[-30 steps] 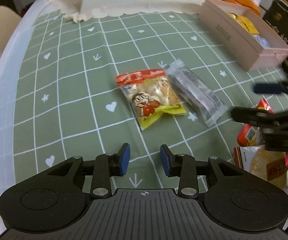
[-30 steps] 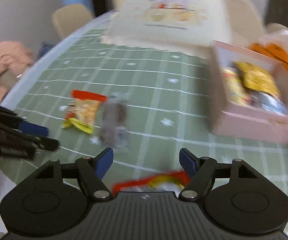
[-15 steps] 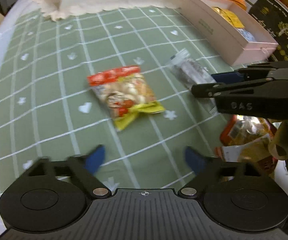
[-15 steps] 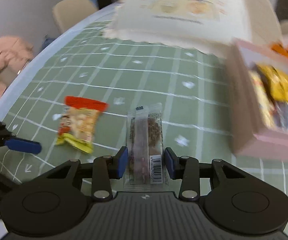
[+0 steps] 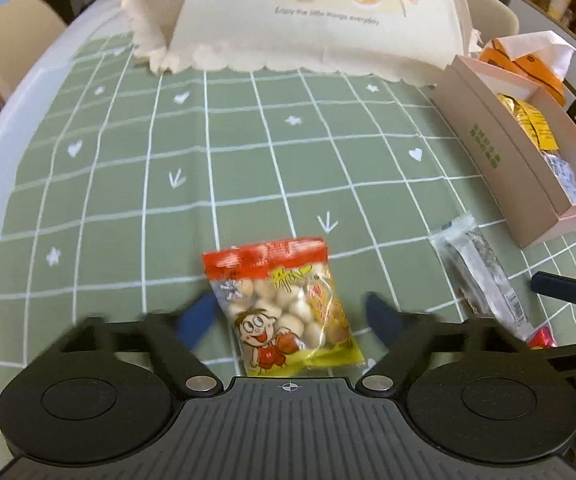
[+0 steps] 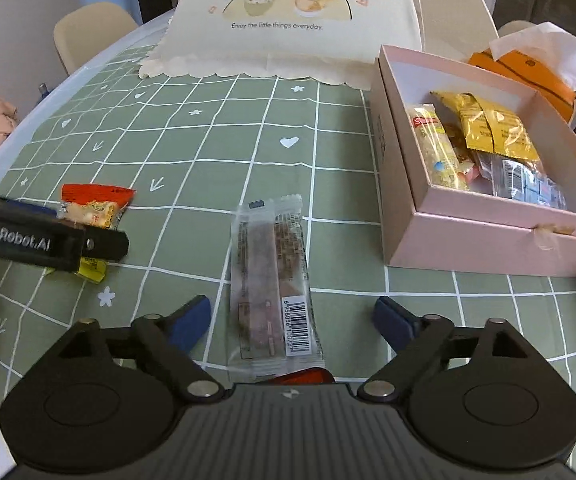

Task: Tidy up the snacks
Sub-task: 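Grasp the orange ball-candy bag with the left gripper while the right grasps the brown stick packet, then carry both held snacks over the pink box and open both grippers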

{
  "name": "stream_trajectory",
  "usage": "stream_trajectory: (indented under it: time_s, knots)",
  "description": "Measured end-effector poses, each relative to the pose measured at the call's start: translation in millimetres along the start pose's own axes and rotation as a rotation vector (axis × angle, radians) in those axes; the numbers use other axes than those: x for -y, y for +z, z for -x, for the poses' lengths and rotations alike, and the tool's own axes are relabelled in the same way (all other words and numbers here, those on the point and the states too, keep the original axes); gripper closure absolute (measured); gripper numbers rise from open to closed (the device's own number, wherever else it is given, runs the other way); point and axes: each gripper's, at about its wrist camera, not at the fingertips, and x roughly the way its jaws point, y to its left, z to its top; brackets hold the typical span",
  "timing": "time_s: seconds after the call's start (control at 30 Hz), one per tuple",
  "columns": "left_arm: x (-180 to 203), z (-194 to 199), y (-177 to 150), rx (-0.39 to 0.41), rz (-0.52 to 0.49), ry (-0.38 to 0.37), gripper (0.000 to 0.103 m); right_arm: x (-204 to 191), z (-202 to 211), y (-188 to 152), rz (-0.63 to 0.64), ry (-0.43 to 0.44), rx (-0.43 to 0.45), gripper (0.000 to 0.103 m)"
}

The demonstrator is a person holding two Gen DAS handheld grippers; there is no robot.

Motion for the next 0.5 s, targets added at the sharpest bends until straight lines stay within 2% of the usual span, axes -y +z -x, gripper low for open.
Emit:
stream_trajectory:
  time_s: [0.17, 0.37, 0.5]
  knots:
    - [-6.6, 9.0, -5.7, -0.018, 0.032, -0.074, 0.043, -0.5, -4.6, 0.1, -0.013, -0.008, -0.003, 0.000]
    - [-3.6, 31.5, -15.5, -0.010, 0.025, -0.118, 0.043, 0.0, -7.4, 6.2, -0.020, -0.019, -0.035, 0.000]
    - [-1.6, 45.2, -23.0, -0.014, 0.024, -0.146, 0.043, -7.0, -12.3, 15.2, 0.054, 0.031, -0.043, 0.002]
